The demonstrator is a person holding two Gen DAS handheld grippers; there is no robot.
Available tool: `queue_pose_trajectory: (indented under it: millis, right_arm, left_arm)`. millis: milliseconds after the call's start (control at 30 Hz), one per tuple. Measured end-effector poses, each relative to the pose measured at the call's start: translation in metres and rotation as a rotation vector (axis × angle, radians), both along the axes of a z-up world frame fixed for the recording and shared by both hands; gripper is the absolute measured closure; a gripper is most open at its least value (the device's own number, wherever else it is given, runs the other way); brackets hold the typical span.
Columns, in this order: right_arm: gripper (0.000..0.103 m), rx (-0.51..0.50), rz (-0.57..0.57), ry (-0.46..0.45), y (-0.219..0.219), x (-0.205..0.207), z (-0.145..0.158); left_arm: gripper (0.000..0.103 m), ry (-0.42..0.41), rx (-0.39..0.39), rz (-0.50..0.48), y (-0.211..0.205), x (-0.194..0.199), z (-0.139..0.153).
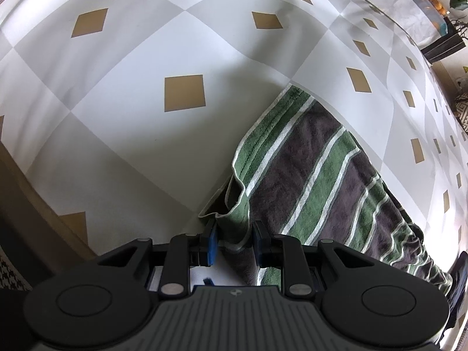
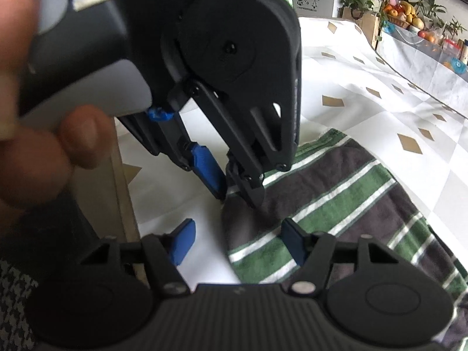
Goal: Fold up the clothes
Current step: 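Grasp the shirt's end with the right gripper beside the left gripper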
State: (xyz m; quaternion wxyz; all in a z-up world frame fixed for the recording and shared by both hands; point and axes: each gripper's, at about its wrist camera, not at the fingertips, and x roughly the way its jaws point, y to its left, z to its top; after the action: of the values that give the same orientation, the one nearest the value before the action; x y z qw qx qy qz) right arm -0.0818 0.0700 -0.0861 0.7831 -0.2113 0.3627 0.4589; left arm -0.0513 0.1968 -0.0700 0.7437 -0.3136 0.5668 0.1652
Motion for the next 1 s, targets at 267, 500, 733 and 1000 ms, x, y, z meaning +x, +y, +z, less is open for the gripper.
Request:
queue_pose_trajectory:
  millis: [267, 500, 733, 1000]
  right_arm:
    - [0.055, 0.002, -0.033, -0.029, 0.007, 0.004, -0.004]
    - [0.084, 0.005, -0.046, -0.030, 0.005, 0.009, -0.006]
    - [0.092, 0.085, -0.148, 0.097, -0.014, 0.027, -0.003]
    - [0.097, 0.187, -0.255, 0.202, -0.044, 0.044, 0.001]
  left_arm:
    - [0.081, 0.009, -0.027, 0.017, 0.002, 0.001, -0.001]
    - [0.079, 0.020, -0.056, 0.041, 0.003, 0.000, -0.001]
    - [0.050, 0.048, -0.074, 0.069, 0.012, 0.003, 0.002]
    - [0.031, 0.005, -0.143, 0.112, 0.029, 0.019, 0.002]
